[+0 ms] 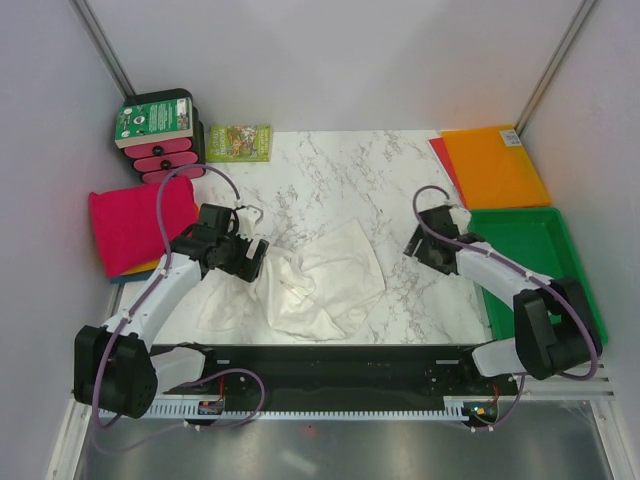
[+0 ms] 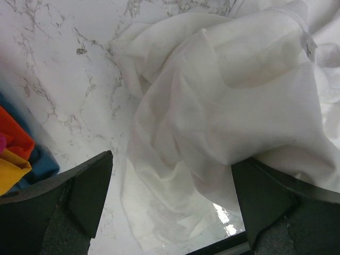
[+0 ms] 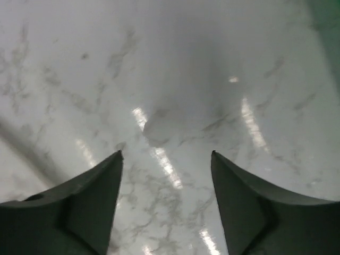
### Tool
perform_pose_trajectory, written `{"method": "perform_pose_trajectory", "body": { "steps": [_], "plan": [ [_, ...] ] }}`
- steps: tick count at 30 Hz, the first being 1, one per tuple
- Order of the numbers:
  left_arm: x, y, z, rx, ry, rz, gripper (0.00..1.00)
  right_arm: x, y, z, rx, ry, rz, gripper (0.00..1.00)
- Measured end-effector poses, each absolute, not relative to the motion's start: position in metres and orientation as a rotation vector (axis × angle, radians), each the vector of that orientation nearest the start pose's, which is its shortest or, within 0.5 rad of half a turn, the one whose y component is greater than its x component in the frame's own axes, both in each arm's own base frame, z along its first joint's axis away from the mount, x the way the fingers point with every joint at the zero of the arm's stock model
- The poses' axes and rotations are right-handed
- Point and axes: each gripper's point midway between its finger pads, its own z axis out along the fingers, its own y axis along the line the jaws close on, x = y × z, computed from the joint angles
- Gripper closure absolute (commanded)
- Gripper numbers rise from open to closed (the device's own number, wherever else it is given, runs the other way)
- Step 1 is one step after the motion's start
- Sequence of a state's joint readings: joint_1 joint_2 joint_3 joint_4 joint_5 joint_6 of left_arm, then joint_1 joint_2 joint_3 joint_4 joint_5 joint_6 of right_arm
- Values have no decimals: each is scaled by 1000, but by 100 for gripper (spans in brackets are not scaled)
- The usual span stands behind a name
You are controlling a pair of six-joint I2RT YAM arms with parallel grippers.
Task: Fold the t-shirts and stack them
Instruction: Move the tshirt to the center of the board, then flatten the tshirt out
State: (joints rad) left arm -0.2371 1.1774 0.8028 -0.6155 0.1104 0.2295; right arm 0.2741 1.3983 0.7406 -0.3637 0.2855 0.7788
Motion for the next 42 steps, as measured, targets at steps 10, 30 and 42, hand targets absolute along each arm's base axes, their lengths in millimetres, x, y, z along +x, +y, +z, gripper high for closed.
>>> {"method": "perform_pose_trajectory", "body": {
  "steps": [10,30,42],
  "plan": [
    [262,-73,92,630,2479,-141,2,285,180,60,187,2471,298,25],
    [263,-72,87,630,2499,-129,2,381,252,59,125,2394,326,35],
    [265,-70,88,625,2493,-114,2,428,263,28,114,2387,220,38]
  ]
}}
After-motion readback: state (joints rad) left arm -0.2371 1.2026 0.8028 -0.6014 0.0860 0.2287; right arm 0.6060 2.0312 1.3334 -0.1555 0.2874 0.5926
